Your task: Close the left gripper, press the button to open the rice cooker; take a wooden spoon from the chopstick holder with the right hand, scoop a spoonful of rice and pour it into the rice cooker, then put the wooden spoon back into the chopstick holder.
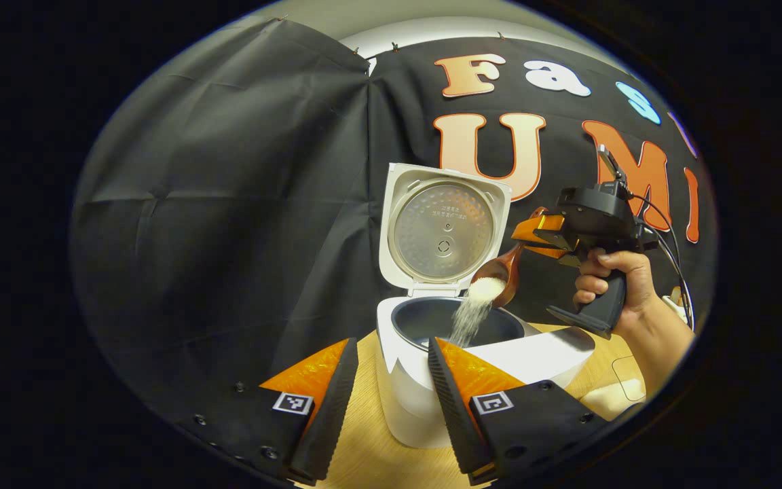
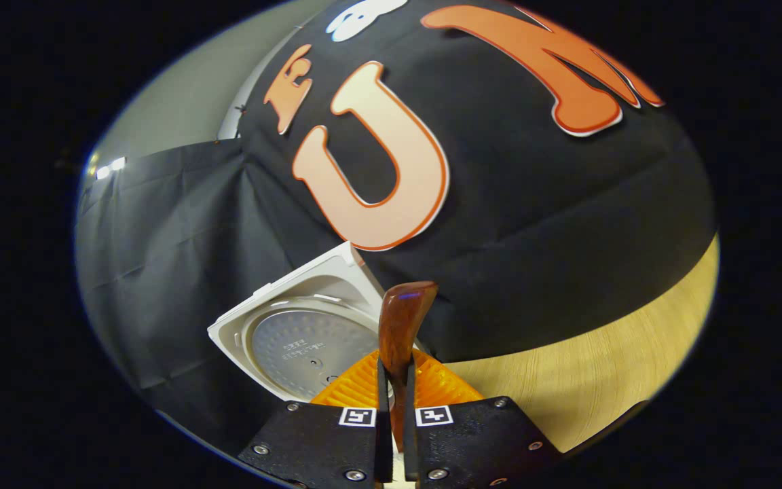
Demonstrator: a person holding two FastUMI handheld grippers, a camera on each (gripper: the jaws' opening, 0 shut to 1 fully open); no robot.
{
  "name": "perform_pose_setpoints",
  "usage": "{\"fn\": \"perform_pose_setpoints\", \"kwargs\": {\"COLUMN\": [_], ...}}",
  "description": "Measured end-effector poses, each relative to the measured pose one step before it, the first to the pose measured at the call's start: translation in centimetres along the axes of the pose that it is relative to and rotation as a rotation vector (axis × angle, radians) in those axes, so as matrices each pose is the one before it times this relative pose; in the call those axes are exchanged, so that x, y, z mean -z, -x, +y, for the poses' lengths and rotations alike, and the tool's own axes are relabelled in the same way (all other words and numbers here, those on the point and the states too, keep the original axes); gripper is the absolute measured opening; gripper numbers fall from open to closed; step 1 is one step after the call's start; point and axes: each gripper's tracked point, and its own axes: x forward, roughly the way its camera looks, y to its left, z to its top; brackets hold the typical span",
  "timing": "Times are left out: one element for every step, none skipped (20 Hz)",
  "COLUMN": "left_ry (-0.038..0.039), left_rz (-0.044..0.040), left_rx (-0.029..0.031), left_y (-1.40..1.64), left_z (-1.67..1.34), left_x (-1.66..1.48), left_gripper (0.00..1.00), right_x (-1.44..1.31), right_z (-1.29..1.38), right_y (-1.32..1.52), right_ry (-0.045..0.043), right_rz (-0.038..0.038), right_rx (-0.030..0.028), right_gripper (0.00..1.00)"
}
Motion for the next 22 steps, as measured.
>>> {"fn": "perform_pose_setpoints", "kwargs": {"left_ry": [-0.00186,-0.00345,-0.00273,-0.00308,-0.00234,-0.00177,-0.00068,-0.00282,-0.00242,-0.00159,-0.00104,-0.00113,-0.00118,-0.00273,-0.00433,-0.00343,-0.00188,-0.00056,-0.00025,-0.00064,-0.00162,0.0005], "left_rz": [-0.00248,-0.00218,-0.00406,-0.00341,-0.00437,-0.00241,-0.00032,0.00238,0.00046,-0.00339,-0.00373,-0.0053,-0.00247,-0.00273,-0.00191,-0.00219,-0.00424,-0.00331,-0.00455,0.00109,-0.00488,-0.0008], "left_rx": [0.00257,-0.00125,0.00187,-0.0003,0.00132,0.00266,0.00084,-0.00308,-0.00266,-0.00035,-0.00489,-0.00375,-0.00242,0.00091,-0.00156,-0.00022,-0.00199,0.00008,0.00032,-0.00124,0.00107,0.00242], "left_y": [-0.107,-0.019,0.03,0.031,0.174,0.111,0.008,0.117,0.094,0.145,0.035,0.097,0.247,0.157,0.241,0.16,0.151,0.211,0.09,0.132,0.283,0.085], "left_z": [-0.02,-0.052,-0.128,0.0,-0.151,-0.17,-0.142,0.047,0.053,0.003,-0.007,0.019,-0.031,-0.121,-0.162,-0.163,-0.051,-0.221,-0.06,-0.194,-0.242,-0.281], "left_x": [-0.202,-0.133,-0.14,-0.139,-0.208,-0.211,0.076,-0.067,0.015,-0.164,-0.16,-0.31,-0.078,-0.154,-0.13,-0.145,-0.13,-0.236,-0.189,-0.013,-0.145,-0.155], "left_gripper": [0.69,0.69,0.69,0.69,0.69,0.69,0.69,0.69,0.7,0.7,0.69,0.69,0.69,0.7,0.69,0.69,0.69,0.69,0.69,0.69,0.69,0.71], "right_x": [-0.436,-0.538,-0.511,-0.079,-0.295,-0.513,-0.616,-0.411,-0.516,-0.384,-0.438,-0.294,-0.198,-0.268,-0.254,-0.362,-0.118,-0.065,-0.289,-0.234,-0.252,-0.538], "right_z": [0.381,0.219,0.587,0.805,0.97,0.58,0.725,0.585,0.911,0.886,1.146,0.43,0.986,0.109,0.282,-0.047,-0.06,0.081,0.112,-0.475,-0.487,-0.992], "right_y": [0.133,0.231,0.026,-0.216,-0.009,0.012,-0.021,0.243,0.327,0.388,0.466,0.537,0.459,0.342,0.198,0.104,0.223,0.312,0.359,0.535,0.503,0.723], "right_ry": [0.04398,0.04558,0.04612,0.05643,0.04903,0.05208,0.05345,0.07213,0.07416,0.08428,0.05711,0.0492,0.02814,0.03422,0.01811,0.02412,0.00491,-0.00633,-0.02449,-0.03296,-0.03507,-0.03167], "right_rz": [-0.01257,-0.01334,-0.01391,-0.00978,-0.0171,-0.02445,-0.02579,-0.01993,-0.023,-0.01537,-0.01336,-0.0092,-0.00722,-0.00344,-0.00206,-0.00336,0.00469,-0.00068,0.00001,0.00526,0.00204,-0.00247], "right_rx": [-0.01949,-0.00679,-0.01995,-0.01062,-0.02182,-0.01002,-0.01811,-0.01572,-0.03382,-0.02589,-0.03826,-0.02104,-0.03945,-0.01419,-0.0166,0.00505,-0.00113,0.00105,-0.01036,0.00968,0.00381,0.02365], "right_gripper": [0.06,0.06,0.06,0.07,0.06,0.07,0.06,0.06,0.07,0.06,0.07,0.07,0.07,0.07,0.07,0.07,0.07,0.07,0.07,0.07,0.07,0.07]}}
